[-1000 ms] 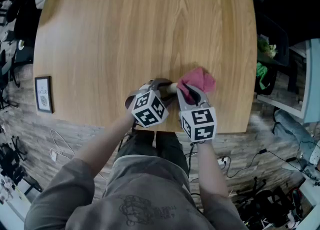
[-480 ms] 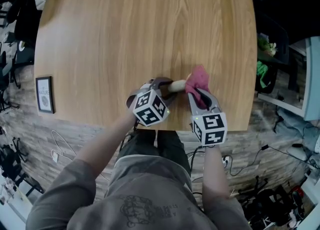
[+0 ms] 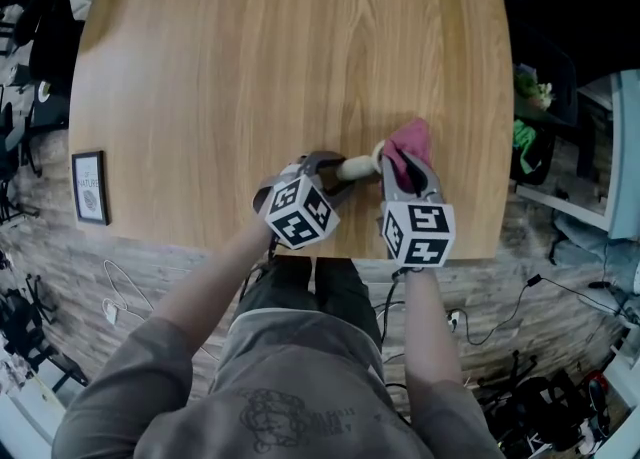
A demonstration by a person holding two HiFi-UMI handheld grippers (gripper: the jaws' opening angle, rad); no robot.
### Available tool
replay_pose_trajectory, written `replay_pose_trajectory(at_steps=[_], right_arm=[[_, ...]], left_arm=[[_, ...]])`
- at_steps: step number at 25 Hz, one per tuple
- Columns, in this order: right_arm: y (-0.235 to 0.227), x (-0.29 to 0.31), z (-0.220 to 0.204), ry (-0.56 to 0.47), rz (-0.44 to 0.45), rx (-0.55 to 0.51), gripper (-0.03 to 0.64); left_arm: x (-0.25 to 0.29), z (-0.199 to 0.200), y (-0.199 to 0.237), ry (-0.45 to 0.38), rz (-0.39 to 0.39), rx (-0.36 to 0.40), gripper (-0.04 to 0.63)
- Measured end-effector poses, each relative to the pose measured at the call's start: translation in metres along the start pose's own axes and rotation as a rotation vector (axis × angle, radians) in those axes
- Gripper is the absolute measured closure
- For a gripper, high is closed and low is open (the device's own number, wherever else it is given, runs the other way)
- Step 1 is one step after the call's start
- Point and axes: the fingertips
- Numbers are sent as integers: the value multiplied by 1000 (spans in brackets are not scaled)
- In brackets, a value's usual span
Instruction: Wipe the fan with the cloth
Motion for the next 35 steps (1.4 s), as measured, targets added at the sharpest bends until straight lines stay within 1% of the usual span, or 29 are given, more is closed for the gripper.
replay_pose_trajectory(at_steps=[4,7,9,11,13,16,19,22,25,28,30,33,35], right_arm=[[42,8,-22,47,122,-12,546],[66,9,-46,129,207,-53,546],[74,9,-56,172,241,-73,546],[70,8,-57,197,247,-80,546],[62,8,-51,200,240,-77,546],[49,6,-39,171,214,-62,546],[33,4,-25,125,172,-8,546],[12,1,-11,72,101,71,545],[-11,-8,-1,30,15,137,543],[-24,-19,11,-10,-66,145,545],[-29,-29,20,-36,-78,169,545],[-35,-48,39,-93,-70,217,545],[-37,-61,52,-134,-68,229,545]], left_arm=[[0,0,0,-3,8,3,414],[0,0,-1,-7,15,2,414],[0,0,-1,-6,15,9,414],[1,0,0,-4,11,14,414],[1,0,0,1,3,15,414],[2,0,-1,8,-3,17,414],[3,0,-1,12,-7,20,414],[5,-1,0,32,-11,16,414],[7,0,0,79,-24,8,414],[5,-2,1,118,-25,-2,413],[0,-1,5,127,14,-24,413],[-17,9,20,81,106,-48,408],[-30,17,28,47,143,-68,407]])
Point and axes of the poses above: the fingertips, and each gripper's own axes: x forward along the fingers, y to its left, z out of its top, and after that the axes turned 14 degrees about x, right-handed
